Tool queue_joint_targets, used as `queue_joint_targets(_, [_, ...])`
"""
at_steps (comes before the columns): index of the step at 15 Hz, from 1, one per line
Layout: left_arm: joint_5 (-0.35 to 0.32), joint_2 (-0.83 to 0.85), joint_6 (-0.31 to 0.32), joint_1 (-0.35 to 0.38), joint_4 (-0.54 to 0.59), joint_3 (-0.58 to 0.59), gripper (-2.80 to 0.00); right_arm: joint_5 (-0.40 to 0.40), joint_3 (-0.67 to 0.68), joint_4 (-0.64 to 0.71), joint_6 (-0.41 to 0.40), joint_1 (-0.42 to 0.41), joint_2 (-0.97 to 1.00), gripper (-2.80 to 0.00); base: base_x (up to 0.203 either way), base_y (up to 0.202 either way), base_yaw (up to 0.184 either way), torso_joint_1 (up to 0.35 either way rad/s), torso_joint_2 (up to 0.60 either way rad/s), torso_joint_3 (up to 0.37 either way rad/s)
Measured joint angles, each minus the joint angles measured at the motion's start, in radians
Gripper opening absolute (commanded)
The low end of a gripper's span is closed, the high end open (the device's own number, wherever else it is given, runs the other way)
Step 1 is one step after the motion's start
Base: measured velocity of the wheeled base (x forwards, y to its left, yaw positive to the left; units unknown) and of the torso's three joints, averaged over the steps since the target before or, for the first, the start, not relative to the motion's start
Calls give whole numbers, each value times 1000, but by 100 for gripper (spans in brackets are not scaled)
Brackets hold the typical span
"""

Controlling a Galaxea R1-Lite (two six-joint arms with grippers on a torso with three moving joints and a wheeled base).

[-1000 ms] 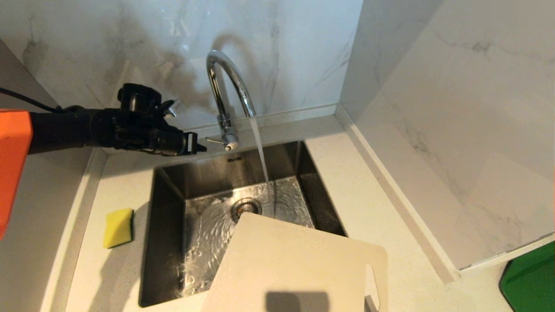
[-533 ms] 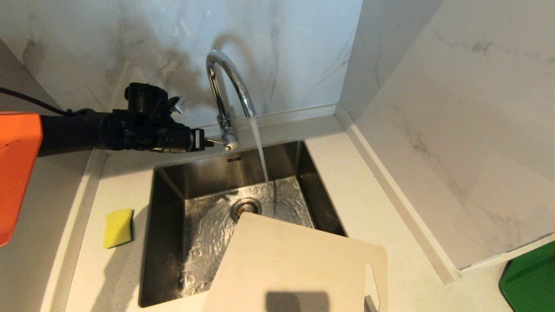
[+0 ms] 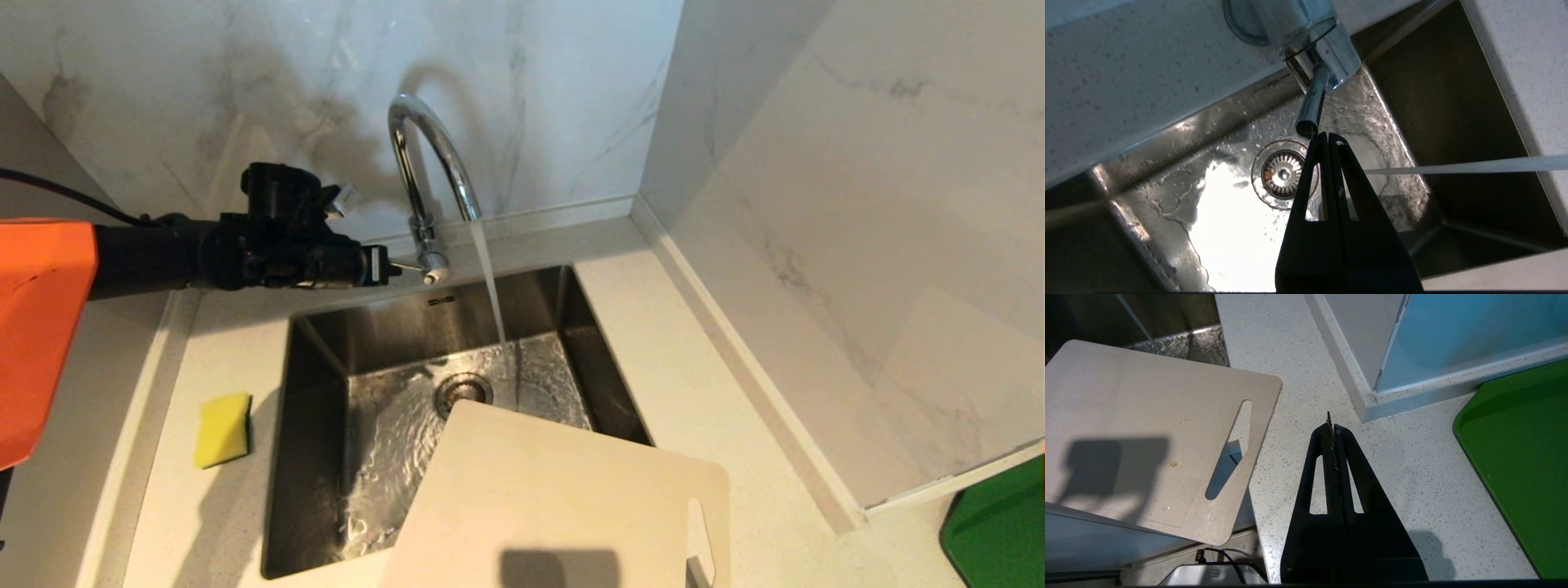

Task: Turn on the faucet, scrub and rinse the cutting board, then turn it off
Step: Turn off the tap

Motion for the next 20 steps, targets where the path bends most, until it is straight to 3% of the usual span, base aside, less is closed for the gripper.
queue_joint_targets(4, [1,11,23,0,-91,-2,-280,0,0,0,0,0,0,-280,0,0,0,0,0,0])
queue_joint_targets(11, [23,20,49,0,-99,-7,-280,0,0,0,0,0,0,-280,0,0,0,0,0,0])
queue_joint_targets(16, [20,-23,-38,-25,-71,-5,-280,0,0,0,0,0,0,-280,0,0,0,0,0,0])
queue_joint_targets(20, [25,-44,-44,-28,9,-3,-280,0,0,0,0,0,0,-280,0,0,0,0,0,0])
